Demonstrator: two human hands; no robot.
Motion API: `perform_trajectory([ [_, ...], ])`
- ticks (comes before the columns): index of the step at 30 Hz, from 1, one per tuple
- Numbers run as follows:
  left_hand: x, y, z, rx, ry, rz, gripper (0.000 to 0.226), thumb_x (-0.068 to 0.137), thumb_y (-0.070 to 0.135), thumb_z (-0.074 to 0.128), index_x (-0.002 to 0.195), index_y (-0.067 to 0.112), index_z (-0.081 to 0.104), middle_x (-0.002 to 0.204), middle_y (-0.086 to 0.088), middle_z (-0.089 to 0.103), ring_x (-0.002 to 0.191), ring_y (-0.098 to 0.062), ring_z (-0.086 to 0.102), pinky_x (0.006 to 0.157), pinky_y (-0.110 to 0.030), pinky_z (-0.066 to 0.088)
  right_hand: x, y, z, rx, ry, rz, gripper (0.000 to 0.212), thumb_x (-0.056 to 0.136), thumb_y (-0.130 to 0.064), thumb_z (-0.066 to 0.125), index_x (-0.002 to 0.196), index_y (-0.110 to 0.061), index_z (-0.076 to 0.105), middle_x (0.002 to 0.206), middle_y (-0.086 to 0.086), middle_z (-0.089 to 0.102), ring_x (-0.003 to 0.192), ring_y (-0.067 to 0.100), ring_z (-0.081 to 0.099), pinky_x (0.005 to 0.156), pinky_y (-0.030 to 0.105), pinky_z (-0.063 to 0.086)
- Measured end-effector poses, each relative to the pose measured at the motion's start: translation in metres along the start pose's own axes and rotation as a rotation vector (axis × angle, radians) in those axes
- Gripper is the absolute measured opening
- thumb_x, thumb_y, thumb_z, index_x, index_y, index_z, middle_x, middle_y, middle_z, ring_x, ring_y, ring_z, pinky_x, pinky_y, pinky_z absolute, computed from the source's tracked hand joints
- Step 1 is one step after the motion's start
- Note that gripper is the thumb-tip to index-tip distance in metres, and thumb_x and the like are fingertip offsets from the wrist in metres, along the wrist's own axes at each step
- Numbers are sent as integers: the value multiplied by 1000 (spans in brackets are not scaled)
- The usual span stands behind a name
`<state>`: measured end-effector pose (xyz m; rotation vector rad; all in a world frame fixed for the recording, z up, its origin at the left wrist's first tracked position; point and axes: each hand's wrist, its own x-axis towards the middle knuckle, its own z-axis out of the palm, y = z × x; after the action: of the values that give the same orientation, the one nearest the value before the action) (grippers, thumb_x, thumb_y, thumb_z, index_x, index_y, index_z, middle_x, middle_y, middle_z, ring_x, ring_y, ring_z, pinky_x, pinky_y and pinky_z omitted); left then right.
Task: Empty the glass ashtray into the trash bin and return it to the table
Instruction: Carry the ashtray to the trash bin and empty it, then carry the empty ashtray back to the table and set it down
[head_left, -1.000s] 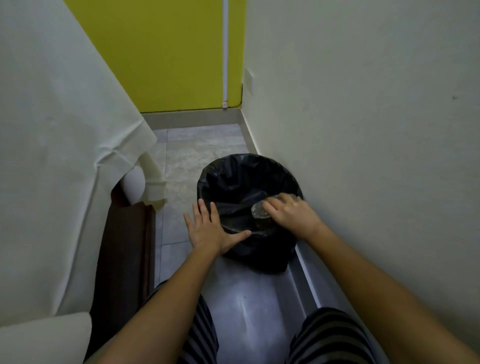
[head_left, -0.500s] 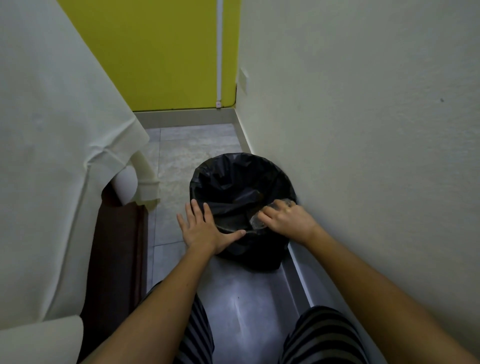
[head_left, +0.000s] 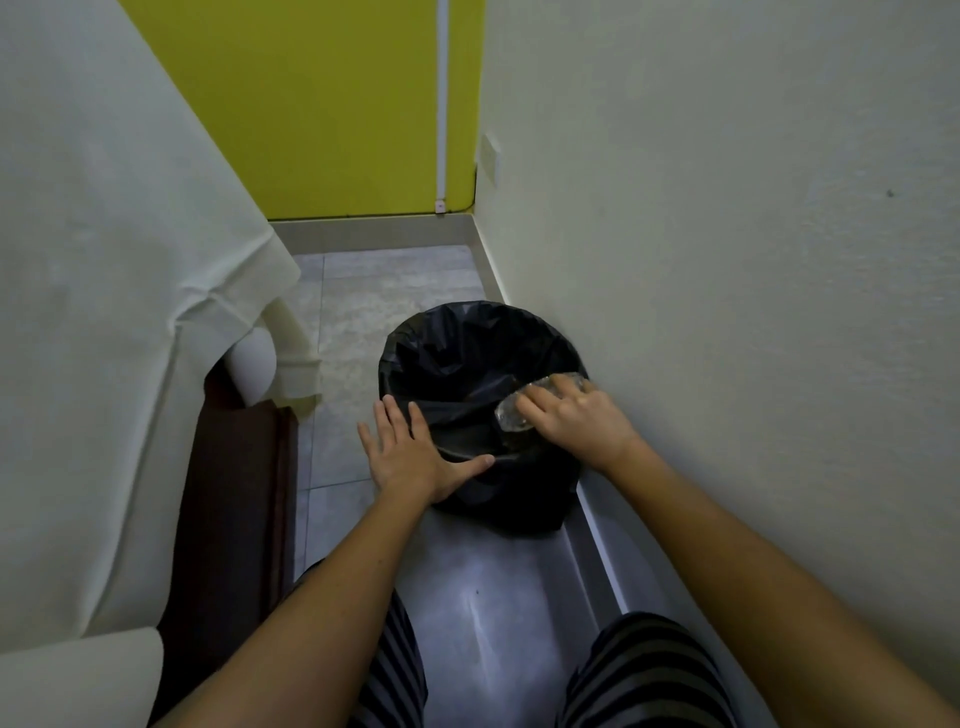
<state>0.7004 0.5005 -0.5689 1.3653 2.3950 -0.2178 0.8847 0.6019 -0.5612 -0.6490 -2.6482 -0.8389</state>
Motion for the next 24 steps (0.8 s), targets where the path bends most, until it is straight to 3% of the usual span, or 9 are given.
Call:
perform_trajectory([
  [2, 1, 2, 0, 1, 6, 2, 135, 60, 97, 30, 154, 10, -12, 159, -20, -22, 147, -33, -25, 117, -54, -14, -2, -2, -2, -10, 7, 5, 14, 85, -10, 57, 97, -17, 60, 88, 2, 72, 77, 30, 70, 51, 36, 57],
  [6, 1, 0, 2, 2, 15, 12, 136, 59, 98, 31, 154, 11, -13, 159, -19, -23, 147, -33, -25, 117, -54, -13, -21, -13, 7, -14, -70, -87, 17, 85, -9, 48, 89, -16, 63, 79, 2, 69, 70, 30, 69, 48, 35, 55],
  [11, 8, 1, -2, -18, -21, 13, 133, 61, 96, 30, 152, 11, -20, 158, -21, -27, 146, -33, -28, 116, -54, -15, 6, -4, 2, 5, -113, 39, 16, 80, -11, 51, 87, -20, 63, 69, -1, 64, 56, 23, 62, 37, 28, 47],
  [13, 5, 4, -6, -28, -52, 40, 128, 66, 93, 30, 150, 14, -25, 156, -23, -29, 145, -35, -29, 116, -56, -15, 19, 1, -15, 79, -160, 210, 19, 77, -6, 58, 93, -16, 63, 75, 3, 66, 59, 27, 65, 37, 30, 48],
  [15, -6, 8, -19, -89, -44, 112, 122, 72, 87, 36, 150, 16, -26, 158, -22, -26, 146, -35, -26, 116, -57, -12, 30, 9, -38, 300, -247, 450, 29, 80, -2, 60, 107, -12, 58, 92, 11, 68, 74, 36, 67, 50, 41, 53],
  [19, -39, 20, -75, -222, -16, 273, 121, 75, 72, 58, 153, 19, -18, 165, -7, -3, 151, -30, -11, 117, -55, -10, 57, 40, -92, 820, -330, 1124, 33, 84, -4, 52, 110, -23, 58, 105, 13, 70, 92, 37, 65, 74, 40, 51],
  [20, -47, 22, -94, -257, -10, 289, 122, 74, 69, 63, 154, 20, -16, 165, -4, 1, 151, -28, -8, 118, -54, -10, 66, 50, -106, 970, -320, 1266, 28, 84, -5, 56, 106, -21, 61, 102, 13, 71, 89, 36, 66, 74, 41, 53],
  [22, -64, 26, -132, -316, 6, 299, 126, 71, 63, 70, 154, 20, -14, 165, 0, 7, 152, -26, -4, 119, -53, -7, 84, 66, -140, 1269, -304, 1465, 21, 83, -5, 62, 100, -17, 62, 93, 12, 69, 69, 29, 66, 57, 46, 60],
  [24, -82, 26, -175, -357, 18, 297, 129, 69, 60, 74, 155, 17, -13, 165, 0, 11, 152, -25, -1, 119, -52, -6, 103, 87, -182, 1466, -349, 1522, 24, 84, -1, 62, 104, -13, 60, 93, 11, 65, 58, 21, 63, 38, 38, 56],
])
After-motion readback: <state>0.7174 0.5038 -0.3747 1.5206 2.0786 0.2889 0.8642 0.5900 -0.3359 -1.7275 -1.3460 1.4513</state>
